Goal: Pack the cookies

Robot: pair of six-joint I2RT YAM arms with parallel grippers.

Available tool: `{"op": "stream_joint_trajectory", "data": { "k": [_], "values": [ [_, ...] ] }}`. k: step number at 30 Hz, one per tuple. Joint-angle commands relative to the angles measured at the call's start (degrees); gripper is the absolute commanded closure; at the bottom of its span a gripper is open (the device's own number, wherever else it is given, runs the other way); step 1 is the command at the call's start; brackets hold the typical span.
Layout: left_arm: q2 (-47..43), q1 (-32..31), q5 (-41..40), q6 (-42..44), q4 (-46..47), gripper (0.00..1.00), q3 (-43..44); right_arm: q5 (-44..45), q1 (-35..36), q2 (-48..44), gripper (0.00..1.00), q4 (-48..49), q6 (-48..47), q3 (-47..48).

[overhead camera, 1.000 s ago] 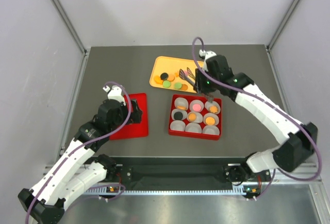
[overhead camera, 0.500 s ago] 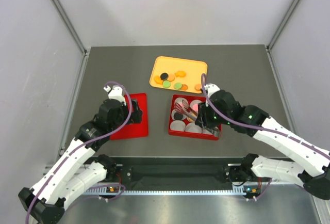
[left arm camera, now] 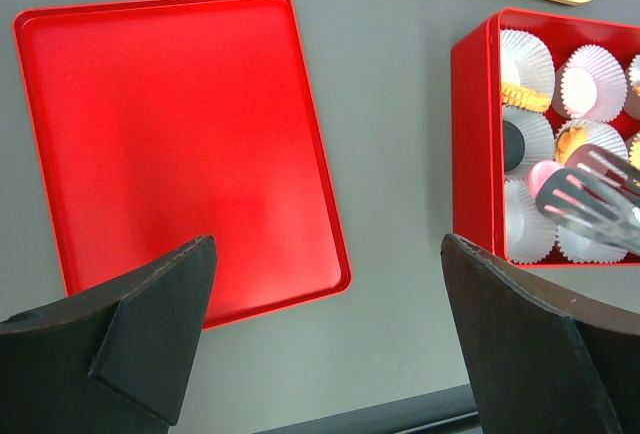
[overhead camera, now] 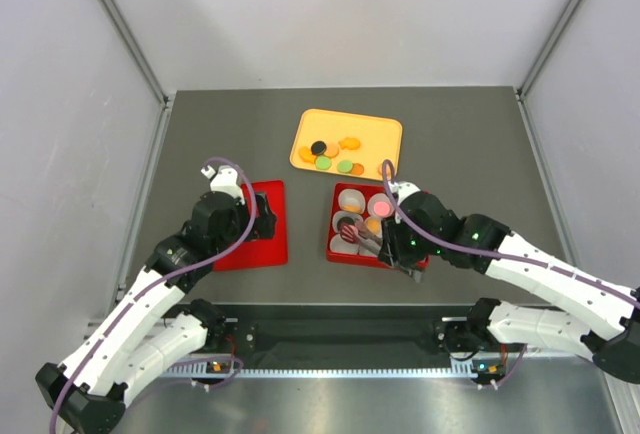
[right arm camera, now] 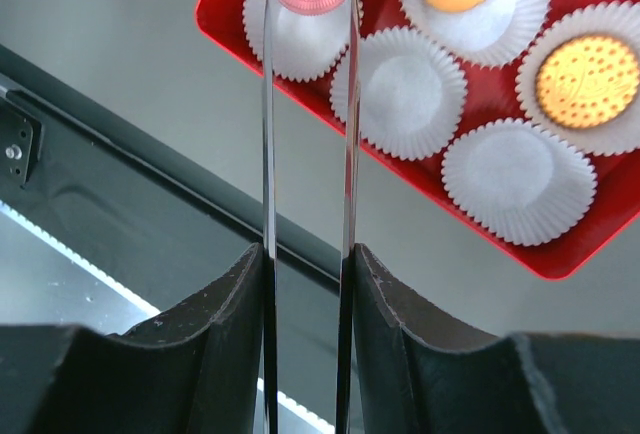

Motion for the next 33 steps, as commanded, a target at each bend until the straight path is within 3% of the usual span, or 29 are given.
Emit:
{"op": "stream_joint_trajectory", "data": {
  "k": [1,33],
  "values": [
    [-0.1,-0.2,-0.3,-0.4,1.0,0.01,0.1,-1.5,1.2,-1.4,0.68,3.3,1.8,-0.6],
    [-0.1,-0.2,0.0,-0.3,1.0,0.01,0.1,-2.4,2.7,-0.3,0.62,3.9,2.7,-1.9]
  ]
}}
